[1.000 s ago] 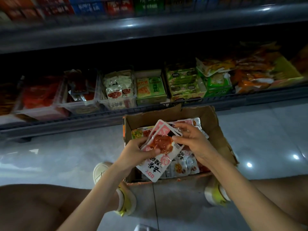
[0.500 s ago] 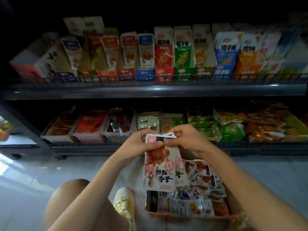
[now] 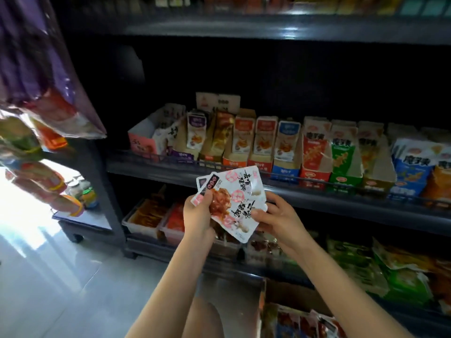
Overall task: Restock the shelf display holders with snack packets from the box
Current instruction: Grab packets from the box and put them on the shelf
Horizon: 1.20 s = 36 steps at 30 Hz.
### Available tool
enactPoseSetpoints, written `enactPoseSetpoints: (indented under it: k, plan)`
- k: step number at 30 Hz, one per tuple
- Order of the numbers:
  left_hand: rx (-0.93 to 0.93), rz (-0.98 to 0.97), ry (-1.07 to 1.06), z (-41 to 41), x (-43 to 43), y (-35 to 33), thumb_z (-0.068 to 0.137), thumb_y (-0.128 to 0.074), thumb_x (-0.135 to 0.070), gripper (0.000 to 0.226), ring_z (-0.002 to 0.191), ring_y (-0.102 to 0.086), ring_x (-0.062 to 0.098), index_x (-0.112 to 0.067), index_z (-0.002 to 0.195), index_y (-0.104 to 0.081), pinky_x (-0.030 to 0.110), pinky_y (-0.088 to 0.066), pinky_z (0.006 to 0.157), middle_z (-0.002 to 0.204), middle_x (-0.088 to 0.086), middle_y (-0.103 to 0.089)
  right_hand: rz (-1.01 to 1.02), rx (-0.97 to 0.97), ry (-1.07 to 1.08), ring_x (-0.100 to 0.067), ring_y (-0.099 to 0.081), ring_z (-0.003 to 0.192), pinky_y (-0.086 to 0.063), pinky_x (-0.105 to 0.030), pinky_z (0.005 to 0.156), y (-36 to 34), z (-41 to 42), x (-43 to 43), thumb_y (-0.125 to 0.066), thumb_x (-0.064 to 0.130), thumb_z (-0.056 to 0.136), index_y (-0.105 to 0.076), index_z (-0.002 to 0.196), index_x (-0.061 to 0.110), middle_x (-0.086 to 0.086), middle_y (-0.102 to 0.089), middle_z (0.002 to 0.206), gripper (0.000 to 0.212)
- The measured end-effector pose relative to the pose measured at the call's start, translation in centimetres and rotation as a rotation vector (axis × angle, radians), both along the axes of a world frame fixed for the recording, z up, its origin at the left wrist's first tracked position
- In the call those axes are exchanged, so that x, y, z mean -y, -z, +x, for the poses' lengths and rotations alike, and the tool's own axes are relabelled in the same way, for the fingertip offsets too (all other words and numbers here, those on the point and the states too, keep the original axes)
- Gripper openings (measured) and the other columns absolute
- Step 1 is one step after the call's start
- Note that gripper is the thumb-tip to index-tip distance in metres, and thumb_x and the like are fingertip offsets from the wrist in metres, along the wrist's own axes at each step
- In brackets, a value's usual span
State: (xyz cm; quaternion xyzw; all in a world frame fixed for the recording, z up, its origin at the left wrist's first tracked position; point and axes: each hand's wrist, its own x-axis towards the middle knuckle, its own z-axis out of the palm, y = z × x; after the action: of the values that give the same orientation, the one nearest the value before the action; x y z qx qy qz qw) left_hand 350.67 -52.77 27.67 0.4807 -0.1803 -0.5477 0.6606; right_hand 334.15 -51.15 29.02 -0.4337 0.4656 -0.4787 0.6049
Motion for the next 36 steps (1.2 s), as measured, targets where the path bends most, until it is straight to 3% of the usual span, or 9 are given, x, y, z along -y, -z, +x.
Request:
enactPoseSetpoints:
  k: [4, 7, 12, 15, 18, 22, 28, 33, 36]
  plan:
    - [-0.068, -0.048, 0.074, 3.7, 1.5, -1.3, 0.091, -0.059, -0.008, 0.016, 0.083, -0.066, 0.026, -0.006, 0.107, -0.059, 0.036, -0.055, 0.07, 0.097, 0.015, -0.068, -0.076, 0.052, 0.109, -0.023, -0.072, 0.082, -0.059, -0.033, 0.065, -2.0, 4.4, 3.5, -0.063, 0.002, 0.087, -0.065, 0.105, 0.006, -0.01, -0.073, 0.097, 0.018]
    - [0.035, -0.108, 0.174, 7.5, 2.1, -2.4, 0.082, -0.054, 0.015, 0.035, 0.078, -0.068, 0.027, -0.009, 0.107, -0.058, 0.036, -0.057, 0.065, 0.089, 0.014, -0.071, -0.158, -0.107, 0.094, -0.026, -0.071, 0.078, -0.059, -0.038, 0.068, -3.8, 6.1, 6.3, -0.068, 0.011, 0.086, -0.069, 0.091, 0.003, -0.013, -0.074, 0.087, 0.01]
    - [0.256, -0.149, 0.302, 12.7, 5.1, -4.7, 0.065, -0.077, 0.0, 0.054, 0.097, -0.066, 0.031, -0.007, 0.116, -0.061, 0.043, -0.053, 0.085, 0.106, 0.013, -0.07, -0.324, -0.413, 0.009, -0.015, -0.061, 0.051, -0.041, -0.025, 0.045, -7.0, 9.4, 11.0, -0.071, 0.024, 0.084, -0.061, 0.059, 0.01, -0.006, -0.066, 0.061, 0.031]
    - [0.3, -0.156, 0.229, 15.0, 7.4, -5.3, 0.07, -0.077, -0.007, 0.044, 0.089, -0.067, 0.023, -0.012, 0.111, -0.062, 0.038, -0.054, 0.079, 0.1, 0.006, -0.07, -0.375, -0.471, -0.03, -0.012, -0.053, 0.044, -0.033, -0.02, 0.041, -8.4, 11.9, 14.3, -0.073, 0.027, 0.083, -0.048, 0.052, 0.01, -0.004, -0.059, 0.052, 0.043]
    - [0.251, -0.188, 0.097, 16.4, 9.7, -5.0, 0.081, -0.067, 0.003, 0.029, 0.076, -0.069, 0.019, -0.01, 0.106, -0.061, 0.032, -0.056, 0.067, 0.089, 0.005, -0.07, -0.329, -0.453, -0.143, -0.006, -0.058, 0.047, -0.038, -0.016, 0.041, -9.4, 14.4, 16.9, -0.069, 0.035, 0.084, -0.059, 0.066, 0.013, 0.004, -0.065, 0.059, 0.031]
    - [0.18, -0.202, -0.012, 17.4, 12.4, -4.2, 0.083, -0.066, 0.0, 0.023, 0.071, -0.069, 0.02, -0.011, 0.102, -0.059, 0.034, -0.058, 0.062, 0.088, 0.007, -0.07, -0.176, -0.203, -0.295, -0.022, -0.071, 0.085, -0.058, -0.035, 0.073, -8.7, 16.5, 19.8, -0.07, 0.014, 0.084, -0.059, 0.109, 0.008, -0.01, -0.073, 0.097, 0.028]
    - [0.279, -0.18, 0.067, 18.6, 15.5, -3.5, 0.088, -0.065, -0.009, 0.022, 0.085, -0.07, 0.02, -0.012, 0.108, -0.058, 0.034, -0.057, 0.066, 0.098, 0.005, -0.072, -0.284, -0.233, -0.046, -0.026, -0.071, 0.083, -0.058, -0.04, 0.077, -7.4, 19.1, 23.4, -0.072, 0.006, 0.082, -0.063, 0.104, 0.006, -0.011, -0.072, 0.095, 0.024]
    - [0.622, -0.175, -0.111, 21.3, 18.6, -3.7, 0.083, -0.072, -0.029, 0.023, 0.09, -0.068, 0.02, -0.015, 0.101, -0.065, 0.038, -0.055, 0.084, 0.1, 0.006, -0.071, -0.364, -0.265, 0.063, -0.026, -0.069, 0.084, -0.056, -0.035, 0.074, -8.1, 20.8, 26.8, -0.071, 0.011, 0.083, -0.063, 0.089, 0.012, -0.011, -0.071, 0.095, 0.01]
    - [0.995, -0.093, -0.309, 23.4, 20.8, -4.1, 0.087, -0.065, -0.036, 0.04, 0.107, -0.057, 0.024, -0.015, 0.12, -0.058, 0.039, -0.045, 0.095, 0.118, 0.007, -0.058, -0.388, -0.282, 0.124, -0.031, -0.065, 0.091, -0.054, -0.042, 0.082, -8.6, 21.6, 28.8, -0.072, 0.013, 0.083, -0.063, 0.089, 0.008, -0.016, -0.069, 0.096, 0.012]
